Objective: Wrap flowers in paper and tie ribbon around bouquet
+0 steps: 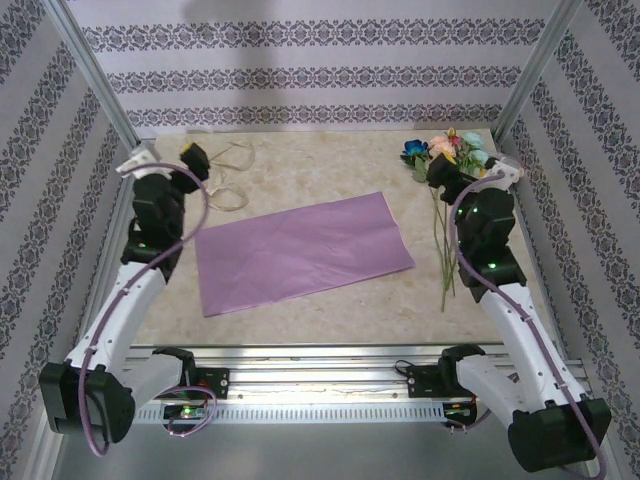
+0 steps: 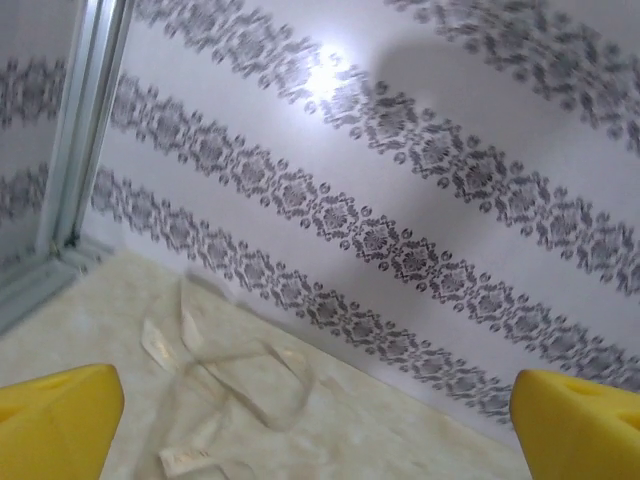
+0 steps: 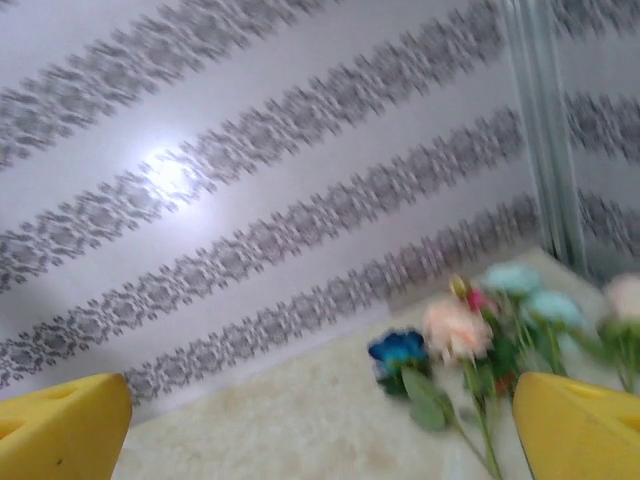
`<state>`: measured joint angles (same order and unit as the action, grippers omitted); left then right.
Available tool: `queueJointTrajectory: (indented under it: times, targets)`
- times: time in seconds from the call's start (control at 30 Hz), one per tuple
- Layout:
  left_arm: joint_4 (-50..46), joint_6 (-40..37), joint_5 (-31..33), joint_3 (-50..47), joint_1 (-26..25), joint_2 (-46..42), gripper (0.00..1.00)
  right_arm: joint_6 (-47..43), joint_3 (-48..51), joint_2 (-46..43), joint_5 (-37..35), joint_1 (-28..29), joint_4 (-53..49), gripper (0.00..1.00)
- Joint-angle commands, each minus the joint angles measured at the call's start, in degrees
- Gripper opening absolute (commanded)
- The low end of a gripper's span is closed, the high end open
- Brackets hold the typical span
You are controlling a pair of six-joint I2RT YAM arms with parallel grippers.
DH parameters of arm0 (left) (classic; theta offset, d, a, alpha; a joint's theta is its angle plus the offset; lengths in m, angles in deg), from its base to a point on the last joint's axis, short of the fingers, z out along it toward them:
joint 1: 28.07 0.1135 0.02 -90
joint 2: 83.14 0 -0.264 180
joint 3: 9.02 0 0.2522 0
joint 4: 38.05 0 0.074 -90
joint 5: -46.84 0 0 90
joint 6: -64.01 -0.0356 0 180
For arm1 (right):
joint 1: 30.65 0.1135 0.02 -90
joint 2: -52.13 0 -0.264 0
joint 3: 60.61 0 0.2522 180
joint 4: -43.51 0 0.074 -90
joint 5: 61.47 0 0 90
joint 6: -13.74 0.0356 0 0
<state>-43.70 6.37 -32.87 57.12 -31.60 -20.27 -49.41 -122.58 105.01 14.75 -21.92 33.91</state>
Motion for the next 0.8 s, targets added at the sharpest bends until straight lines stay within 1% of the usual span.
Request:
queueJointTrajectory:
  times: [0.0, 0.03, 0.1, 0.13, 0.17, 0.23, 0.27, 0.33, 0.37, 0.43, 0.5, 0.53, 0.63, 0.7, 0.77]
  targets:
    - [-28.82, 15.71, -19.57, 3.99, 0.66, 8.16, 0.94, 6.63, -5.77, 7.36, 2.46, 8.79, -29.63, 0.94]
    - [-33.26, 15.21, -21.13, 5.09, 0.04, 9.72, 0.88, 6.33, -6.30, 8.88, 1.78, 12.37, -32.78, 0.89]
    - [-40.04, 14.78, -23.60, 5.93, -0.13, 12.03, 0.81, 8.74, -4.78, 11.29, 7.91, 16.24, -33.51, 0.80]
    - [-43.29, 13.76, -24.43, 6.52, -0.24, 13.36, 0.79, 10.68, -3.82, 12.69, 9.74, 18.68, -33.66, 0.77]
    - [-46.31, 12.16, -24.57, 7.14, -0.20, 14.95, 0.74, 12.12, -3.05, 14.32, 11.14, 20.89, -33.62, 0.75]
    - [-50.49, 9.10, -23.52, 8.47, -0.21, 18.20, 0.65, 14.77, -2.32, 18.23, 13.55, 23.72, -33.80, 0.70]
    - [-51.05, 7.81, -24.31, 8.90, -0.17, 20.23, 0.61, 16.26, -1.80, 20.53, 15.41, 24.44, -33.28, 0.67]
    - [-50.49, 6.26, -27.04, 9.79, -0.32, 24.42, 0.50, 17.85, -2.06, 24.79, 18.90, 24.84, -32.86, 0.59]
    - [-49.36, 5.83, -28.33, 9.85, -0.50, 26.67, 0.42, 18.03, -2.87, 27.40, 19.86, 24.95, -32.98, 0.55]
    - [-46.81, 5.63, -30.13, 9.91, -1.12, 30.44, 0.31, 17.89, -4.79, 31.89, 21.13, 24.84, -33.09, 0.49]
    - [-44.47, 5.76, -30.62, 9.78, -1.82, 33.63, 0.27, 18.61, -5.97, 36.16, 21.67, 24.61, -32.04, 0.46]
    - [-43.16, 5.73, -31.02, 9.48, -2.05, 35.12, 0.22, 18.91, -6.57, 38.59, 22.10, 24.14, -31.28, 0.44]
    - [-40.95, 6.69, -31.95, 8.70, -2.60, 38.03, 0.13, 18.07, -9.80, 45.44, 22.26, 22.95, -30.46, 0.38]
    - [-39.34, 7.38, -32.75, 7.64, -3.27, 39.02, 0.09, 16.98, -12.96, 49.71, 22.60, 21.53, -30.75, 0.35]
    - [-37.70, 8.35, -33.61, 6.30, -3.91, 39.56, 0.07, 16.04, -16.31, 53.42, 22.93, 19.43, -30.71, 0.33]
